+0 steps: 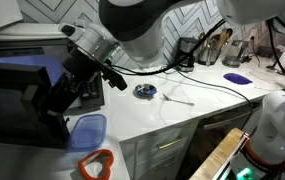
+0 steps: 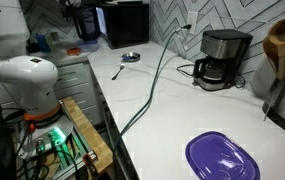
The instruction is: Open the microwave door fully
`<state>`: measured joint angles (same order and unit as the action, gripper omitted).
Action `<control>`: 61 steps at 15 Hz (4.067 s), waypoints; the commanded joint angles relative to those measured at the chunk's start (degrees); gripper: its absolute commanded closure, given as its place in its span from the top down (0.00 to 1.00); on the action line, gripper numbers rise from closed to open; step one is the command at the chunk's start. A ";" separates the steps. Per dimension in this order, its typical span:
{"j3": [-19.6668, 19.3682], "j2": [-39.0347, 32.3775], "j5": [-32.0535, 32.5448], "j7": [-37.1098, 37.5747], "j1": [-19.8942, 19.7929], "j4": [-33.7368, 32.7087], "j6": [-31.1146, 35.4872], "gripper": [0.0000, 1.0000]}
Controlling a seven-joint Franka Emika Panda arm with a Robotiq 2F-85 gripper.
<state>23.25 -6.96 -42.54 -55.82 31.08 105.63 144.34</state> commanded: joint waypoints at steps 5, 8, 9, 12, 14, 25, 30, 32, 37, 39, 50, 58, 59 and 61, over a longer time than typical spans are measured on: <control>1.31 2.39 4.77 12.90 -4.62 -4.43 -13.68 1.00; 0.80 3.82 5.79 19.13 -5.79 -5.76 -20.99 1.00; 0.70 4.30 5.85 20.52 -6.16 -6.16 -23.00 1.00; 0.15 6.22 8.27 24.52 -6.99 -6.41 -25.19 1.00; -0.22 7.69 11.71 27.75 -7.47 -6.01 -24.19 1.00; -2.27 9.01 28.21 43.36 -9.99 -4.78 -6.84 1.00; -1.73 5.57 41.50 54.00 -9.37 -5.61 -2.09 1.00; -1.53 4.14 43.78 56.12 -8.84 -6.37 -1.44 0.75; -1.54 1.20 48.02 60.81 -7.61 -7.86 1.40 0.42; -1.55 0.21 48.89 61.90 -7.11 -8.30 2.54 0.28; 3.02 -4.32 32.88 52.04 -6.92 -12.25 6.46 0.00; 8.80 -8.02 15.61 36.14 -8.24 -15.21 3.06 0.00; 9.39 -8.68 14.03 34.68 -8.30 -15.68 2.27 0.00; 11.34 -10.61 9.93 29.93 -8.57 -17.29 1.20 0.00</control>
<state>31.41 -14.54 -27.02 -19.48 23.73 91.36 148.27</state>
